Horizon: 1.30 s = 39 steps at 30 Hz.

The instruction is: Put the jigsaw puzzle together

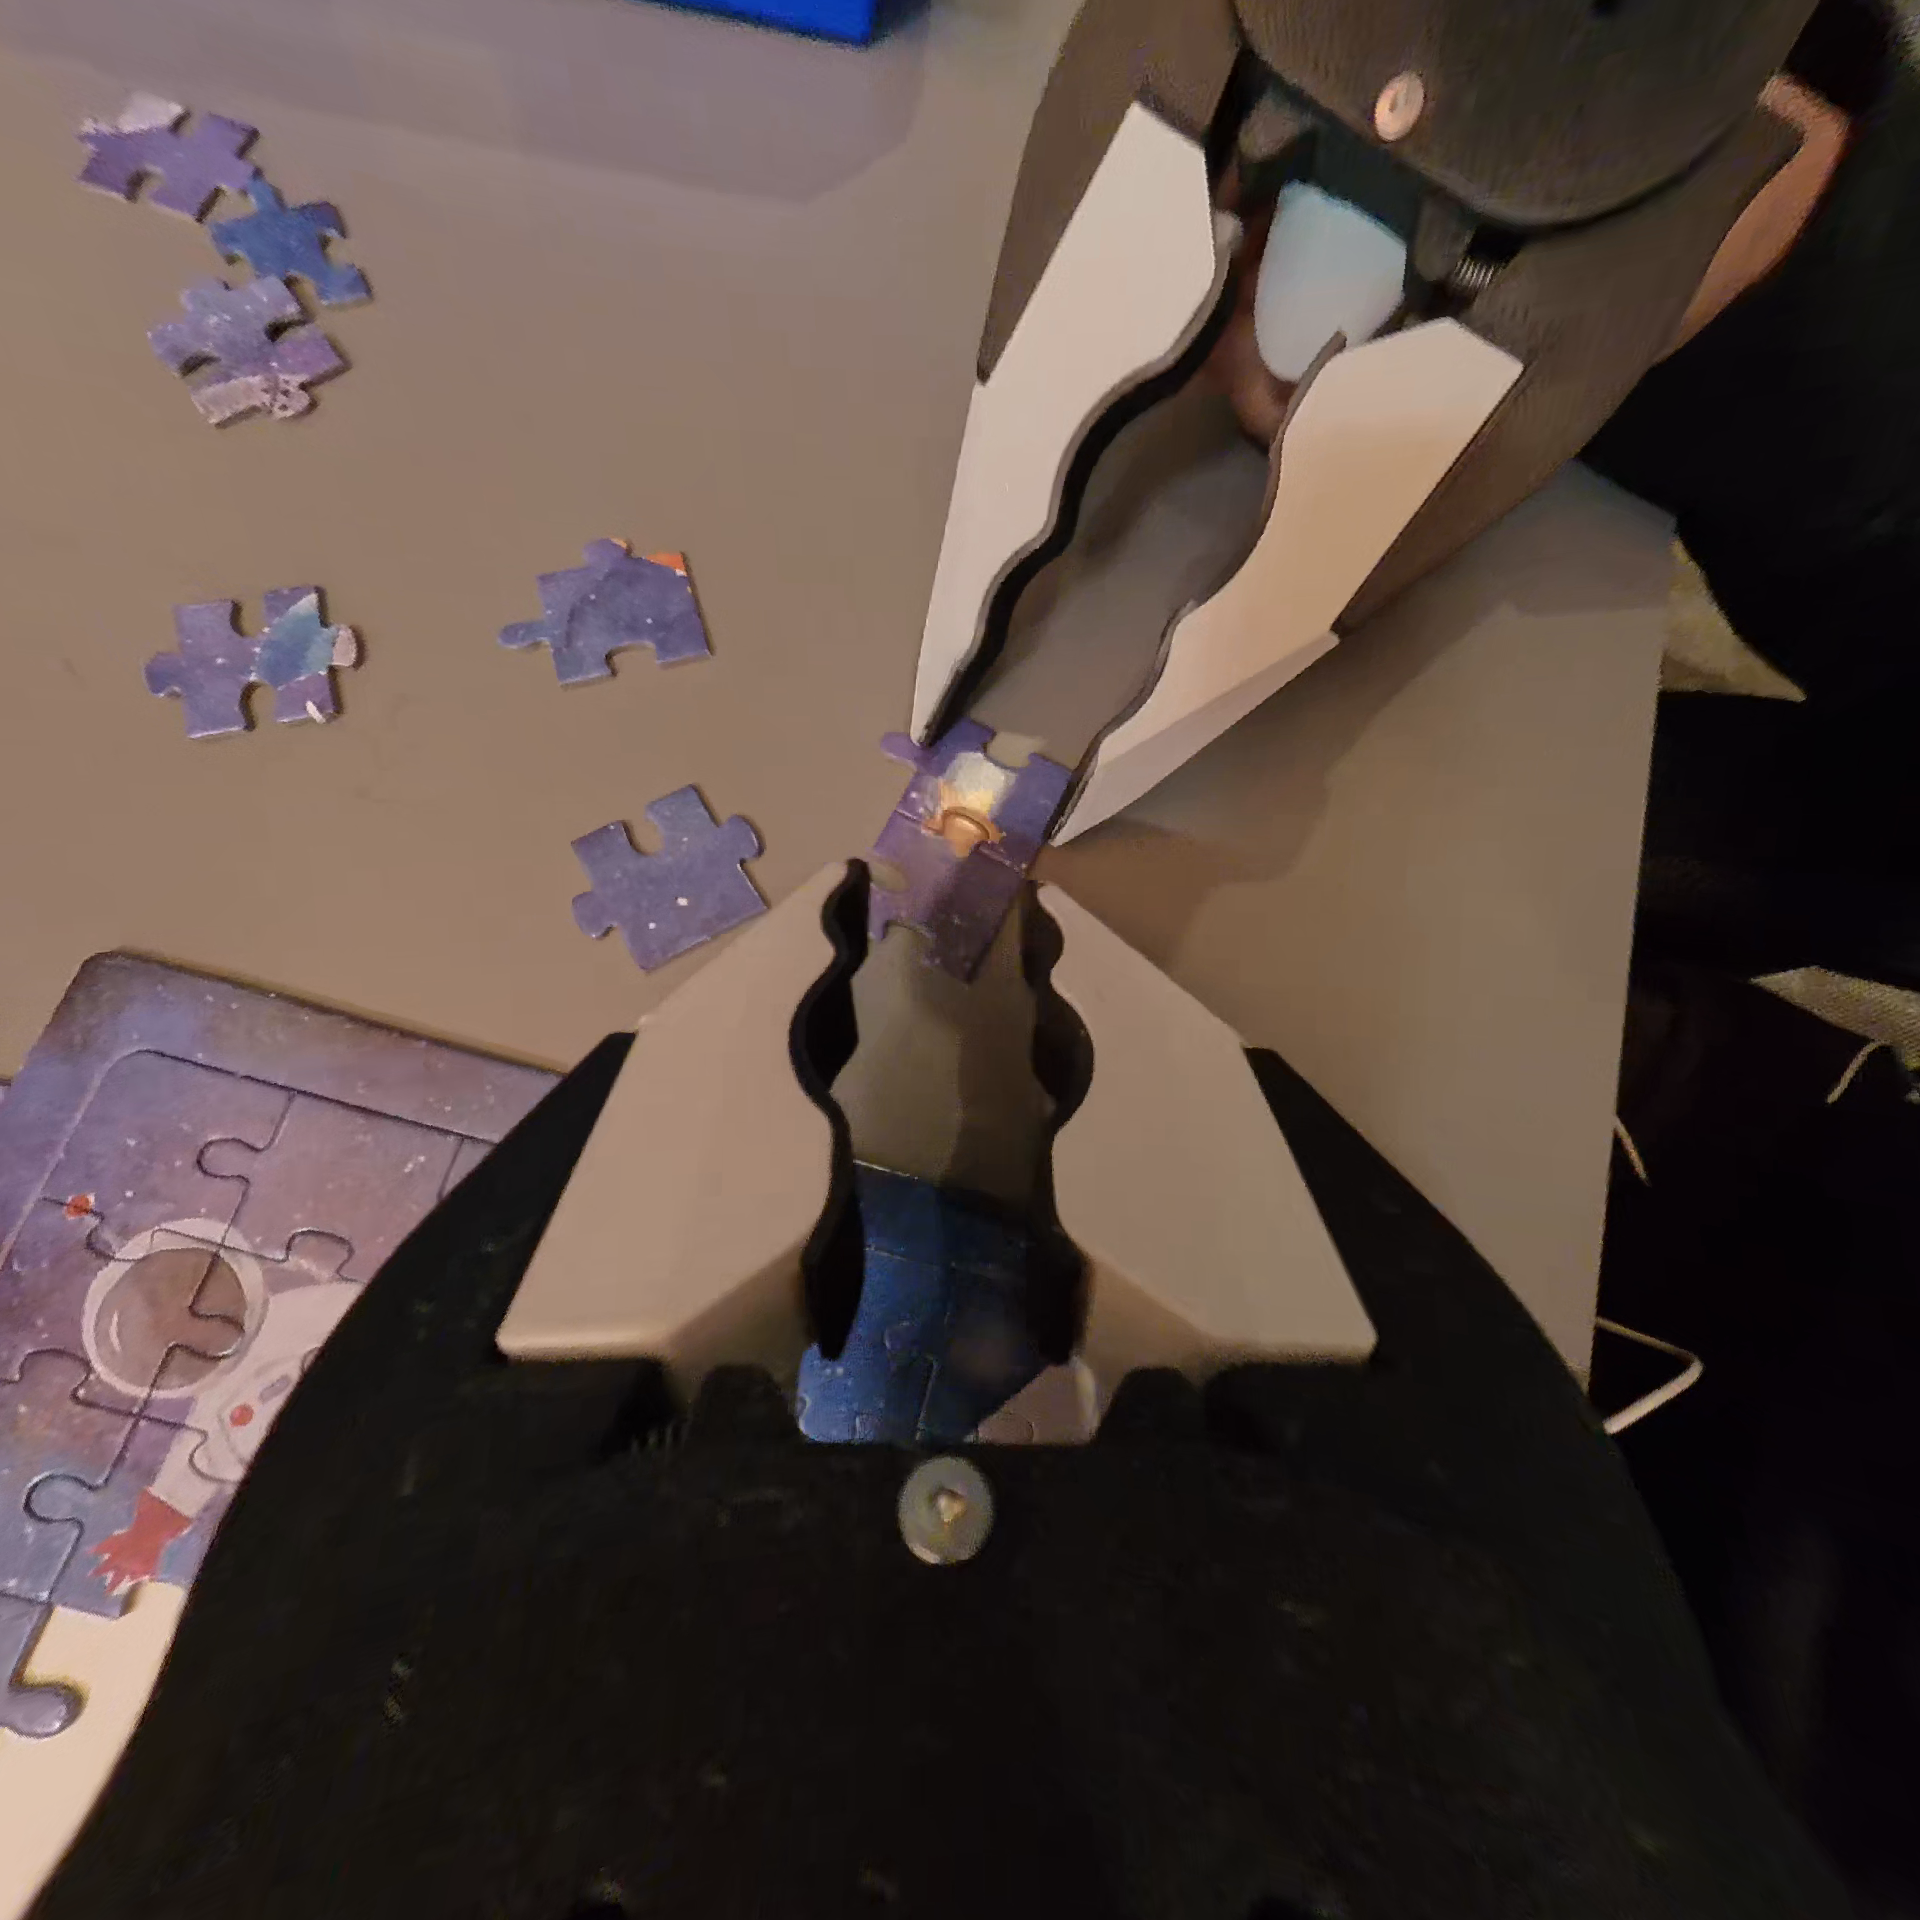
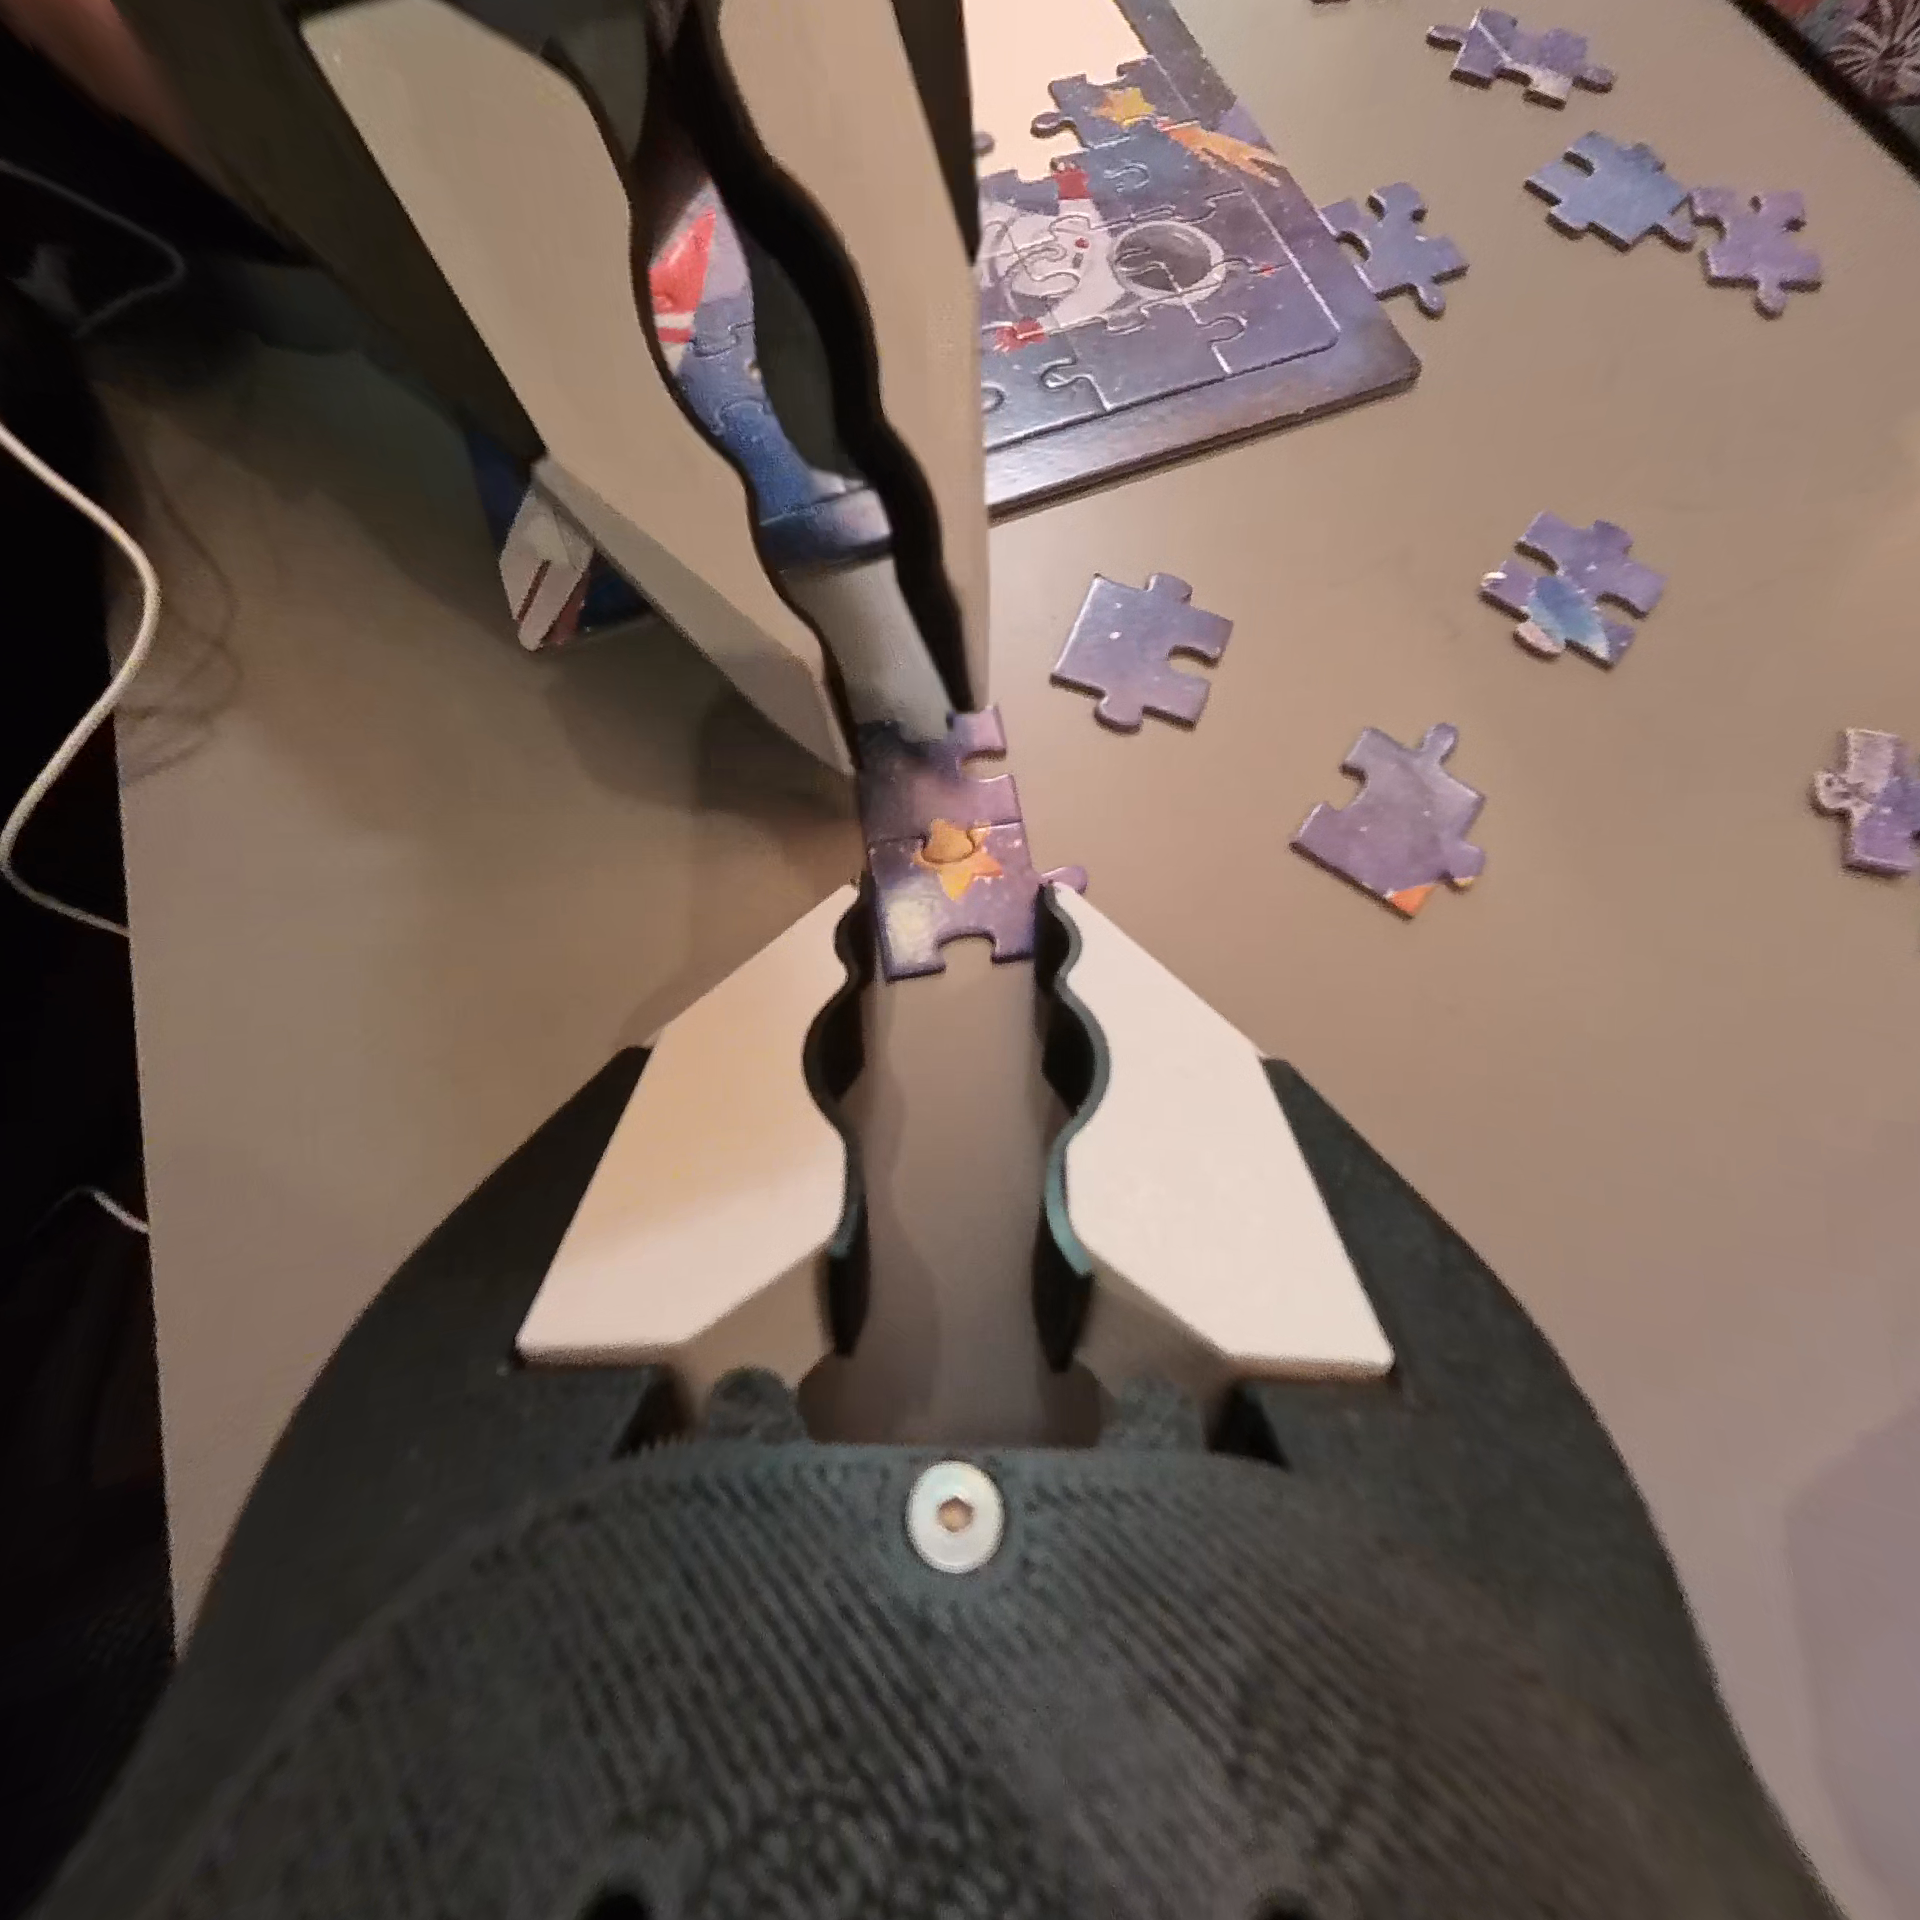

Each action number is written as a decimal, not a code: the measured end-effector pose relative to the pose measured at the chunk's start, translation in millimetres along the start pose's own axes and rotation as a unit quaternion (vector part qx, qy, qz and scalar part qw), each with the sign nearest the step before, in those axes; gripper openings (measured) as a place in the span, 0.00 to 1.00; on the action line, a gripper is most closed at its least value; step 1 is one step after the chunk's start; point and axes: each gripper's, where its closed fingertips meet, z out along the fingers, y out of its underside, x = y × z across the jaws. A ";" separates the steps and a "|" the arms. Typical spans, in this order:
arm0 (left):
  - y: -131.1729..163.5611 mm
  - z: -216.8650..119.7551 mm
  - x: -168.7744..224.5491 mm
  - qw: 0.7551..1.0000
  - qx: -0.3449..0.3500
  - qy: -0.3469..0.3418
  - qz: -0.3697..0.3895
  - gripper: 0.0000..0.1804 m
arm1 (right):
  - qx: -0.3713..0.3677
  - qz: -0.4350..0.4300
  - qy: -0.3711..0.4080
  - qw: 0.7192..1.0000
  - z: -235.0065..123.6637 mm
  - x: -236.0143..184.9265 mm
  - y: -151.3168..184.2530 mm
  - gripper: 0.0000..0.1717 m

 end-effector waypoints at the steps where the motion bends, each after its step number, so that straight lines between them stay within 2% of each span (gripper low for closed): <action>1: -1.6 -1.4 -0.3 1.000 0.007 0.004 -0.006 0.17 | 0.000 -0.002 0.001 1.000 -0.2 -0.4 0.0 0.17; 6: -0.2 -1.9 -2.1 0.997 0.017 0.030 -0.065 0.30 | 0.015 -0.017 0.008 1.000 -3.2 -1.5 -3.8 0.17; 11: -7.9 -5.8 0.8 0.984 0.053 0.085 -0.150 0.33 | 0.068 -0.036 0.011 0.997 -12.5 -5.2 -18.3 0.17; 15: -18.4 -13.5 10.3 0.957 0.090 0.165 -0.220 0.19 | 0.104 -0.058 0.023 0.993 -18.9 -7.2 -30.1 0.17; 17: -24.0 -19.7 8.3 0.944 0.117 0.188 -0.245 0.05 | 0.113 -0.067 0.033 0.991 -21.5 -6.8 -33.0 0.17; 19: -30.2 -27.2 8.9 0.926 0.142 0.222 -0.269 0.00 | 0.125 -0.067 0.035 0.989 -23.4 -6.6 -35.9 0.17; 22: -33.6 -31.9 10.7 0.906 0.158 0.258 -0.296 0.00 | 0.144 -0.063 0.045 0.987 -26.3 -3.7 -39.9 0.19; 27: -38.2 -35.7 13.2 0.899 0.178 0.274 -0.292 0.00 | 0.170 -0.008 0.016 0.985 -32.3 -1.1 -44.8 0.27; 34: -51.7 -48.3 23.9 0.893 0.213 0.303 -0.255 0.00 | 0.204 0.074 -0.084 0.972 -41.3 -12.3 -52.9 0.26; 37: -56.0 -52.5 27.4 0.894 0.225 0.306 -0.238 0.00 | 0.226 0.136 -0.146 0.953 -47.5 -15.0 -58.1 0.27; 39: -58.1 -54.3 28.4 0.895 0.231 0.304 -0.230 0.00 | 0.239 0.162 -0.171 0.942 -51.6 -14.6 -59.8 0.23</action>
